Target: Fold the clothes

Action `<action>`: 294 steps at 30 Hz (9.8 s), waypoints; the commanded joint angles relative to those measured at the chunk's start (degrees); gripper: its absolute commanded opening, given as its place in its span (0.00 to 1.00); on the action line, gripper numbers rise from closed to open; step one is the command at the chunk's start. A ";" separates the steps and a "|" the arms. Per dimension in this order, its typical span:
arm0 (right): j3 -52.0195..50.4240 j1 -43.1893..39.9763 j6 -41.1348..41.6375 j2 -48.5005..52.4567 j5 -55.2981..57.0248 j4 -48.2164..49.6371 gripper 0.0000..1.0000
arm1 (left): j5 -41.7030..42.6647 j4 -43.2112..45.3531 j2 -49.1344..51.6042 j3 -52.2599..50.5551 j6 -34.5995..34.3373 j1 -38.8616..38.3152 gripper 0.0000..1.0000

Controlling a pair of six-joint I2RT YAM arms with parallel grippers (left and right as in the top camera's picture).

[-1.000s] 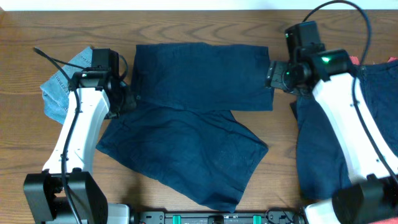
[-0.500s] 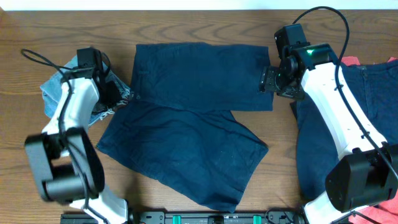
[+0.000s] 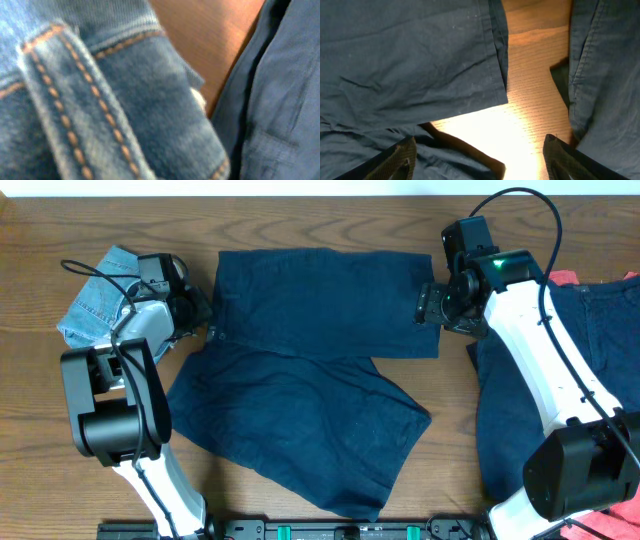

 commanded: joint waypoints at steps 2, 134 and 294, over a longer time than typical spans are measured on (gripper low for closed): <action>0.13 -1.07 -0.72 -0.37 0.44 -0.17 0.79 | -0.50 4.26 0.66 -0.17 -1.92 1.73 0.09; -19.50 0.31 -12.68 -0.26 -15.30 13.84 0.44 | -0.87 -17.59 3.10 4.55 2.27 0.20 0.06; -47.28 -14.80 -8.13 -26.10 -23.52 13.05 0.77 | 1.75 -34.34 -27.19 -34.36 -1.64 2.86 0.06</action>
